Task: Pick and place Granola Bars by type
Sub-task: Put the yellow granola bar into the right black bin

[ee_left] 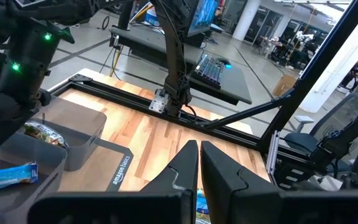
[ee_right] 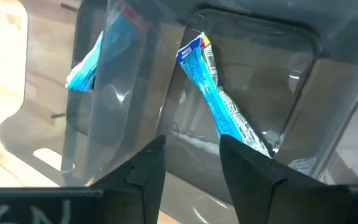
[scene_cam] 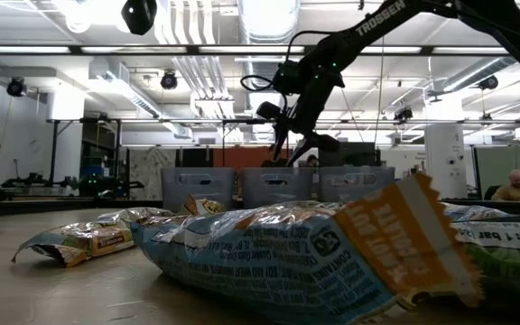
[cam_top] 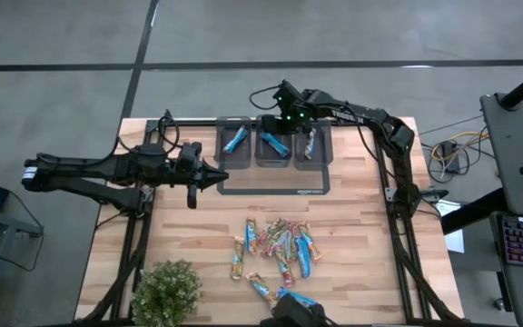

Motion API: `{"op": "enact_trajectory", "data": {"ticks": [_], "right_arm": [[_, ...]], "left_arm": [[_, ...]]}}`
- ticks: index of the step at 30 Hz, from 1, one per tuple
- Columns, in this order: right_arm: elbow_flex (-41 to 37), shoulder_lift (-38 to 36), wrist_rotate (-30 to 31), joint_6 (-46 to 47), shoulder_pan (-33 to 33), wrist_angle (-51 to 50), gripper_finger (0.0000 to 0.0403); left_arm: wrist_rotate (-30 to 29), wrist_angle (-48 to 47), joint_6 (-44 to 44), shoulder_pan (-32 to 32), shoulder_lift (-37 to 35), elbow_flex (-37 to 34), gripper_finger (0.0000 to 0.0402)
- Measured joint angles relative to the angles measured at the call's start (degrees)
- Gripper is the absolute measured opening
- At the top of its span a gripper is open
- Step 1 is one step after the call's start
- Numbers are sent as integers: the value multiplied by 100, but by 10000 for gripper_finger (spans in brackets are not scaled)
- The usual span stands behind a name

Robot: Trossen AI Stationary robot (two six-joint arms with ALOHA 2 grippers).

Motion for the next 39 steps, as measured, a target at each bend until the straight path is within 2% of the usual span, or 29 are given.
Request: {"op": "enact_trajectory", "data": {"ticks": [14,22,31,39], "right_arm": [[0,-563,-22,-428,234,-32,13],[0,-1407,-76,-1009,694,-90,9],[0,-2440,-79,-1555,1518,-131,9],[-16,-3041,-60,-1920,2252,-214,9]], "left_arm": [[1,2,-4,-1,0,0,3],[0,4,-4,1,0,0,3],[1,4,-4,0,0,0,3],[6,7,-4,-2,0,0,3]]}}
